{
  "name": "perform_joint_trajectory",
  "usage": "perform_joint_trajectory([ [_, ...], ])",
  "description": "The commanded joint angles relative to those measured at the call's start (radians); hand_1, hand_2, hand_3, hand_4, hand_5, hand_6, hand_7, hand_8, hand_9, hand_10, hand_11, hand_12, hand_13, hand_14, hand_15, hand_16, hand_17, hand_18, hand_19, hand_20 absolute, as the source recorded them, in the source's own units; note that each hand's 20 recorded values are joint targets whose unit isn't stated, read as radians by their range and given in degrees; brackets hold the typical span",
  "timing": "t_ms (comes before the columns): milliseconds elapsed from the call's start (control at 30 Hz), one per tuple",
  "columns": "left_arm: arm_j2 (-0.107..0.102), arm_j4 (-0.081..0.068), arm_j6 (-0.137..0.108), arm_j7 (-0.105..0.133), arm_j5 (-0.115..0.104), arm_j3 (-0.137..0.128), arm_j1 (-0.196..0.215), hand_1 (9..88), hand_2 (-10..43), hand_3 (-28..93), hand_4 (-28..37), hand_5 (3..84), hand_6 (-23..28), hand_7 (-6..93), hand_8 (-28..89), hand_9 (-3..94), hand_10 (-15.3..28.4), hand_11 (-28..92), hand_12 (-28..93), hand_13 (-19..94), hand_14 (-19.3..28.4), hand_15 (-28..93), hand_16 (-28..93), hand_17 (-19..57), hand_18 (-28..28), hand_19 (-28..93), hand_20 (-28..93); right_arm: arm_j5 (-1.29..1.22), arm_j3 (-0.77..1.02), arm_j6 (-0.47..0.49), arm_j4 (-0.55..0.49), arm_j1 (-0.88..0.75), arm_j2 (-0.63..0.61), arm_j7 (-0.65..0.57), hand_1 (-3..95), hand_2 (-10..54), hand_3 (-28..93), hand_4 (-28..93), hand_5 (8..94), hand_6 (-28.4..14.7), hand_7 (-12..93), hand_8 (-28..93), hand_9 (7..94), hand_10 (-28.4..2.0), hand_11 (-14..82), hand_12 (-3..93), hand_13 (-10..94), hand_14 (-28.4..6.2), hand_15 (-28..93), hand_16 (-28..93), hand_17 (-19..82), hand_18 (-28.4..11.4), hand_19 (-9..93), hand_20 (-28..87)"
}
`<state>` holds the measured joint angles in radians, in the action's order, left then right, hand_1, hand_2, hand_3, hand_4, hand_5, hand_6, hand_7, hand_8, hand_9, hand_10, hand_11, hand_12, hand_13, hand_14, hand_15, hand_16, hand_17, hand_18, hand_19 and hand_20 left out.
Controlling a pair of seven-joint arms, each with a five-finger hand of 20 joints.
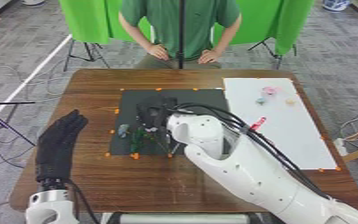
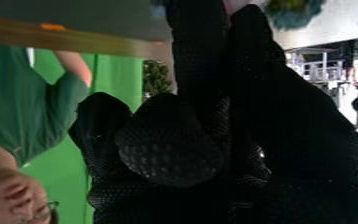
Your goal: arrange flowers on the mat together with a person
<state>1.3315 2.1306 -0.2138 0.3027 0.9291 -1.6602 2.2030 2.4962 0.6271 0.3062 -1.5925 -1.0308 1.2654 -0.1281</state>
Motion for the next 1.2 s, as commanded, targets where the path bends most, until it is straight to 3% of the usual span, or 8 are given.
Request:
perform_joint_trajectory([
  [33,-0.003,-0.006,0.003,0.002,-0.005,0.005,-0.001,29.4,-0.9,65,-19.6,49.8,4.6,19.5,-6,46.3,13.7,19,14,37,15.0,15,1,10.9,7.9,3,18,0.004,-0.005,-0.017,0.009,0.007,-0.007,0.004,60.2,-9.5,60,-26,82.9,3.9,20,5,93.7,-6.4,12.4,28.2,94,1.3,64,24,52,-18.9,93,52],
  [300,-0.006,-0.007,-0.004,0.010,-0.007,0.011,-0.006,29.5,-1.2,65,-19.5,49.9,4.6,19.7,-6,46.5,13.6,19,14,37,15.1,15,0,10.7,8.0,3,18,0.016,-0.005,-0.056,0.007,0.011,-0.020,0.024,57.9,-9.5,57,-25,80.6,4.7,18,4,93.7,-6.9,9.3,29.0,94,1.0,63,26,52,-19.1,93,52],
  [400,-0.007,-0.013,0.012,0.010,-0.010,0.007,-0.010,29.6,-1.4,65,-19.4,50.0,4.6,19.7,-6,46.5,13.4,19,14,38,15.1,15,0,10.7,8.1,3,18,0.016,-0.005,-0.050,0.004,0.011,-0.027,0.020,56.9,-9.5,57,-26,80.3,5.3,17,3,93.7,-7.2,9.8,28.8,94,1.0,63,26,52,-19.2,93,52],
  [567,-0.004,-0.011,0.012,0.007,-0.008,0.008,-0.010,29.7,-1.7,65,-19.1,49.9,4.7,19.5,-6,46.5,13.6,19,13,38,15.2,15,0,10.7,8.1,3,18,0.024,-0.007,-0.056,0.007,0.013,-0.034,0.025,55.4,-9.5,56,-27,78.5,5.5,16,2,93.7,-7.8,11.4,26.9,94,0.9,63,26,52,-19.5,93,53],
  [933,-0.005,-0.013,0.017,0.005,-0.007,0.007,-0.010,29.7,-2.0,65,-19.1,49.9,4.6,19.7,-6,46.4,13.5,19,14,38,15.1,15,0,10.3,8.4,2,18,0.026,-0.003,-0.049,0.002,0.021,-0.043,0.019,44.4,-9.5,69,-28,72.6,6.2,17,-5,92.5,-8.7,15.6,21.8,94,0.8,63,26,52,-20.1,93,52],
  [1200,-0.010,-0.014,0.017,0.003,-0.006,0.008,-0.013,29.7,-2.1,65,-19.0,49.9,4.5,19.6,-6,46.4,13.5,19,14,37,15.1,15,0,9.9,8.7,2,17,0.014,0.005,-0.055,-0.009,0.027,-0.049,0.016,42.0,-9.5,71,-28,70.5,6.2,18,-13,92.0,-9.0,17.1,19.3,94,0.7,62,27,52,-20.2,93,52],
])
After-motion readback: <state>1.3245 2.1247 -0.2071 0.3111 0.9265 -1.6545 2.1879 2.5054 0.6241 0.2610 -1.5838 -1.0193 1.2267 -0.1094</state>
